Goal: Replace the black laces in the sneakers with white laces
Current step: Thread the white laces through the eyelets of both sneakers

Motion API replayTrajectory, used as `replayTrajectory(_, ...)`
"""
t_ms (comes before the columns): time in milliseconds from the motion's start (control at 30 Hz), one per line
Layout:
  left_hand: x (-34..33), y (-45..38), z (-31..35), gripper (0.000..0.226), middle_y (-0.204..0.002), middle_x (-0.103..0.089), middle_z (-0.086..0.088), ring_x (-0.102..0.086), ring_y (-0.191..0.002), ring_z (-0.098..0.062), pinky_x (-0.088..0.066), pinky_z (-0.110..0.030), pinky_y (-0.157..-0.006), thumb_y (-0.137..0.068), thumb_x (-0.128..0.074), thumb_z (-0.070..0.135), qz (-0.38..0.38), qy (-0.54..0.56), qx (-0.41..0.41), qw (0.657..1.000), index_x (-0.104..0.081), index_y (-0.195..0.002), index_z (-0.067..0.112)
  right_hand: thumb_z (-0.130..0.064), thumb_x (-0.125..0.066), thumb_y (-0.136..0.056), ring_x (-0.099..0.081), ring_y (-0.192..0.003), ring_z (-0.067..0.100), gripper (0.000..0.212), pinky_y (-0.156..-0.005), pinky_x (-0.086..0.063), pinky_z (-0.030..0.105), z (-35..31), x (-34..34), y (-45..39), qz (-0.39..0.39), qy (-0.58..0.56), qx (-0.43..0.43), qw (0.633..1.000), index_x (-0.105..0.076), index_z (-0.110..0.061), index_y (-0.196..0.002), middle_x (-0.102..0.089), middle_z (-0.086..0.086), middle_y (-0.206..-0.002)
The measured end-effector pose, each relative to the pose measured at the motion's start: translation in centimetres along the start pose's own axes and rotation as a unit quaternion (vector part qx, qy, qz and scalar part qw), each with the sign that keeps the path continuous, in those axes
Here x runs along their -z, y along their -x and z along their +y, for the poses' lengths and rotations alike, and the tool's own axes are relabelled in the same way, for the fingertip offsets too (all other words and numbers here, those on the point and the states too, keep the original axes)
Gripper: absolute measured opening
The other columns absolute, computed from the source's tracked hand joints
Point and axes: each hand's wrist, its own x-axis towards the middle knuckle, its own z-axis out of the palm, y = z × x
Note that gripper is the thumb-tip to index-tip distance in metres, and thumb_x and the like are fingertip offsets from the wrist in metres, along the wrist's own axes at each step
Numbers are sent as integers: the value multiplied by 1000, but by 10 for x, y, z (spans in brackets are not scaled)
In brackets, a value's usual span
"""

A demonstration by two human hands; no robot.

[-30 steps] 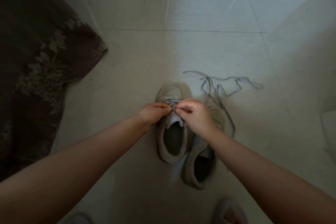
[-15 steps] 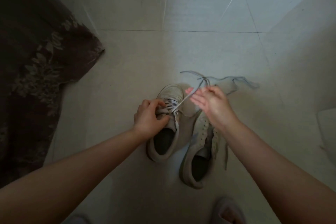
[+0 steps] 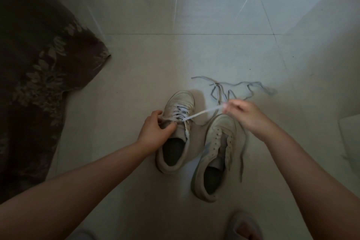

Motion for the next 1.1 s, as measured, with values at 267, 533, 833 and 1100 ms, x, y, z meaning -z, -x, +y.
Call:
replayTrajectory(267,-3,1,-4,55,-114,-57,-5,-59,-98,-18,-51,-38,-90,-79,-60,49,17,-6,-18,1000,-51,-127,21,-16,-41,-88,-30,-33,5,35,-38,-33,13,7,9,-4,80,-566,-173,802,-41,-21,-53,-31,-7,-40)
replayTrajectory(533,-5,5,2,45,-123,-49,-1,-59,-103,-19,-49,-42,-91,-88,-53,42,51,-56,-37,996,-48,-128,22,-44,-66,-83,-37,-53,16,28,-45,-24,21,14,5,12,-147,52,-218,963,-63,-17,-78,-41,0,-61)
replayTrajectory(833,-4,7,-2,50,-128,-44,-3,-52,-114,-17,-45,-33,-96,-89,-56,40,36,-85,-76,993,-45,-134,21,-35,-73,-79,-66,-82,11,4,-79,-53,28,-19,0,-6,-227,263,-107,932,-71,-36,-76,-69,-13,-80)
replayTrajectory(1100,5,12,-6,60,-126,-45,-1,-53,-112,-12,-37,-17,-92,-81,-68,38,13,-97,-125,987,-46,-134,18,-23,-54,-92,-56,-111,24,33,-93,-44,31,3,-55,-84,-20,292,14,956,-59,-13,-123,-59,6,-124)
